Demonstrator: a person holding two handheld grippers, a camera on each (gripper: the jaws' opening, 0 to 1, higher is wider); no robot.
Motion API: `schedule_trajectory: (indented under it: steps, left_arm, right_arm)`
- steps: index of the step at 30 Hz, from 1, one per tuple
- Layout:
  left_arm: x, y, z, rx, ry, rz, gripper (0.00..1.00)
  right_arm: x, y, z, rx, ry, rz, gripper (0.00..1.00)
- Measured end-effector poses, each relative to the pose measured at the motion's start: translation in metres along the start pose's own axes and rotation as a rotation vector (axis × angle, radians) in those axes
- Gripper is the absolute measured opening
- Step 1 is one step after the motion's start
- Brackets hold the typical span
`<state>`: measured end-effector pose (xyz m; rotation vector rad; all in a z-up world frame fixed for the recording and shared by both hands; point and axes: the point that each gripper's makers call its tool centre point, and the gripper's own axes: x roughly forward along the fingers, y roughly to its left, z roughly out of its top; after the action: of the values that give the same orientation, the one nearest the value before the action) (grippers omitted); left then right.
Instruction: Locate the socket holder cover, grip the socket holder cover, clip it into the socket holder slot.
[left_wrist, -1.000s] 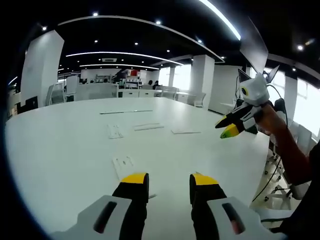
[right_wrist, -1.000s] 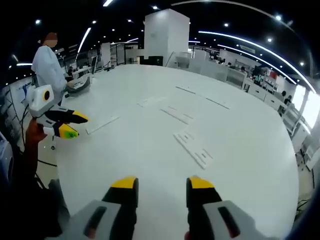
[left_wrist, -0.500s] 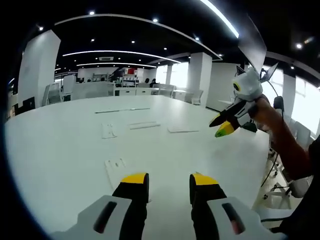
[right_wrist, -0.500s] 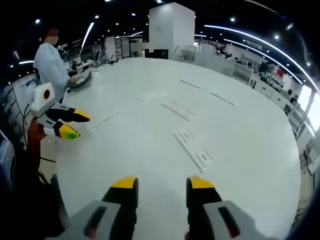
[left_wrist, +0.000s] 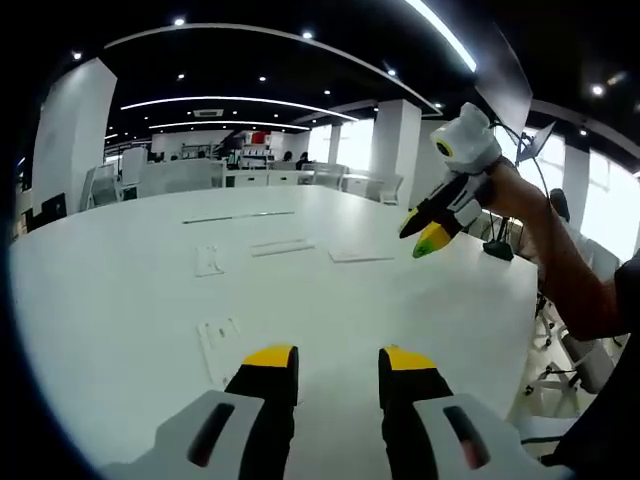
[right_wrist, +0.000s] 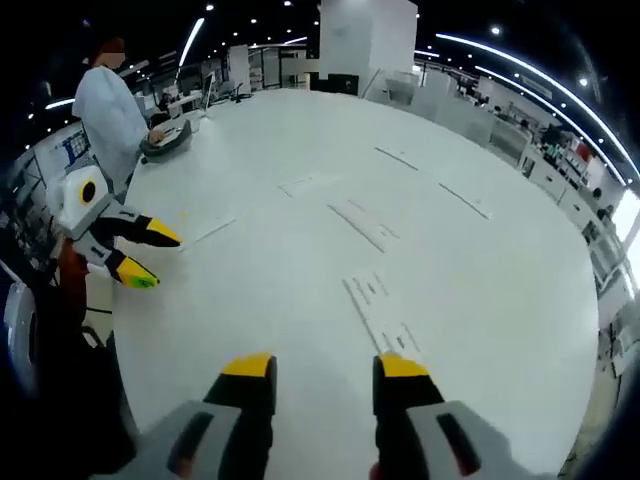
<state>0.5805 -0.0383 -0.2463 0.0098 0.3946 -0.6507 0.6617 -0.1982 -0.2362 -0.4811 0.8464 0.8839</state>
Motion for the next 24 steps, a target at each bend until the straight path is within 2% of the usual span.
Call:
schedule_trajectory:
  steps: [8,15,19,24]
  left_arm:
    - [0.003,-0.006,0.001,-0.005,0.001,-0.013,0.33]
    - [0.005,-0.006,0.004,-0.015,-0.017,-0.010,0.32]
    - [0.010,-0.009,0.006,-0.021,-0.017,-0.015,0.32]
    - [0.011,-0.019,0.011,0.000,-0.020,-0.026,0.32]
  right_arm:
    - [-0.002,-0.007,0.011,-0.060,0.069,0.023,0.38]
    - [-0.005,-0.003,0.026,-0.085,0.043,0.043,0.40]
    - [-0.006,-0.004,0.025,-0.117,0.084,0.040,0.40]
    - [-0.008,-0.006,0.033,-0.184,0.117,0.075,0.42]
